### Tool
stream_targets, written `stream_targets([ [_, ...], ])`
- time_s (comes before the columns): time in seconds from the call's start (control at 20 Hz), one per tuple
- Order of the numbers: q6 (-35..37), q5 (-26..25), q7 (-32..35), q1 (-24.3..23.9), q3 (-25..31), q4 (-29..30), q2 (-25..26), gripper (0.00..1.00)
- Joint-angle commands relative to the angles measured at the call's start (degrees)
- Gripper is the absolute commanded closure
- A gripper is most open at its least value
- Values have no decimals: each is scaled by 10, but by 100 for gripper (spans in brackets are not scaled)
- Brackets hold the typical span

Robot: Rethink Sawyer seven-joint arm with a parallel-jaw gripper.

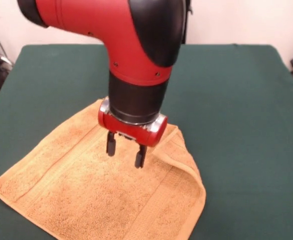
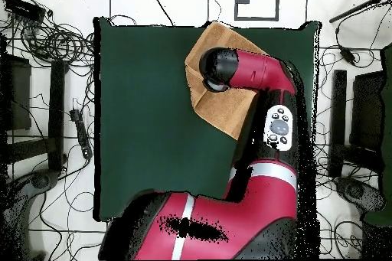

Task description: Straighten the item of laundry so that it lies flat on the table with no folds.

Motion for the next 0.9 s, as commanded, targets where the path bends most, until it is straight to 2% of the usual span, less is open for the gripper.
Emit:
stream_targets([
  [0.05, -24, 41, 213, 57, 1, 95, -10, 0],
  [0.4, -11, 47, 208, 94, -28, 67, 3, 0],
  [0.75, 13, 72, 198, 107, -29, 55, 6, 0],
  [0.9, 3, 71, 174, 99, -30, 52, 12, 0],
])
